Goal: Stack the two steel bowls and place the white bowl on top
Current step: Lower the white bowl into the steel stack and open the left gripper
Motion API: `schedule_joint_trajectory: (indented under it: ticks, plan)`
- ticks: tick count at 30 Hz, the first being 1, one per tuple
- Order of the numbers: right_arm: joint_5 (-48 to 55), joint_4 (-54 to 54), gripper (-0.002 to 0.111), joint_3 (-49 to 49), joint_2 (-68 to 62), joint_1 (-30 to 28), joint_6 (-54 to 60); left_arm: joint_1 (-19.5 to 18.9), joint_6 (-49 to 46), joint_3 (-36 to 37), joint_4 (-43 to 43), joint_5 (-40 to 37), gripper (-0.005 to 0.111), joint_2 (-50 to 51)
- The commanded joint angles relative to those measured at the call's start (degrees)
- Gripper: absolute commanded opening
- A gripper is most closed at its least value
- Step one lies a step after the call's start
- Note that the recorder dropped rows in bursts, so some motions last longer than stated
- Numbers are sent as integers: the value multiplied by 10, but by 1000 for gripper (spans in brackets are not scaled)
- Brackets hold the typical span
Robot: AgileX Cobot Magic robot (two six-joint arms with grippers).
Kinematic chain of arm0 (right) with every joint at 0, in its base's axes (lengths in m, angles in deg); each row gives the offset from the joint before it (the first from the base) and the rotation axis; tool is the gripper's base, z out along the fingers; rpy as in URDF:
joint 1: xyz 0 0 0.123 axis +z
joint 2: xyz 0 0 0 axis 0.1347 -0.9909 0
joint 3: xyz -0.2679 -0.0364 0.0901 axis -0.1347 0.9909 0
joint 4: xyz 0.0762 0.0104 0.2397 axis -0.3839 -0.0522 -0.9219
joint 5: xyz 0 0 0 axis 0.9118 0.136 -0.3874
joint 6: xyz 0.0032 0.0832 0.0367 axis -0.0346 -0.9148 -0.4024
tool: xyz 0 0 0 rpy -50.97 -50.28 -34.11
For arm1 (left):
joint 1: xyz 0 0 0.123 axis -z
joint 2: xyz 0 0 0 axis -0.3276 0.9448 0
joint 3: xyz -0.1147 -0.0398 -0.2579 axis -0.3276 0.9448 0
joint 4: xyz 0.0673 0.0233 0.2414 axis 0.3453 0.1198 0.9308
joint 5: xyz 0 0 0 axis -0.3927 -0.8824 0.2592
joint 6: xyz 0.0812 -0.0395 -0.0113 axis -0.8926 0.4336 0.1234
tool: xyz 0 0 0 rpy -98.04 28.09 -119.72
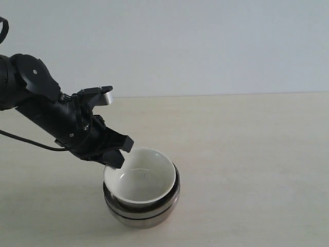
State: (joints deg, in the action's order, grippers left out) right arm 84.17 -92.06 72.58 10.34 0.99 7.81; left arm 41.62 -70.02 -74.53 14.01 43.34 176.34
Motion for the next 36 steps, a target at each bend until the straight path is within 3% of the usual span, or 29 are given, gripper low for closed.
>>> schedule_joint_trajectory:
  ticks: [1,9,36]
  plan:
    - [-2,4,0,3,3,-2,0,0,-1,3,-11,1,4,-1]
    - [-2,4,0,3,3,-2,0,0,-1,3,-11,-3,34,-1]
    - [-2,4,0,3,3,-2,0,0,5,2,-15,-12,34,-28]
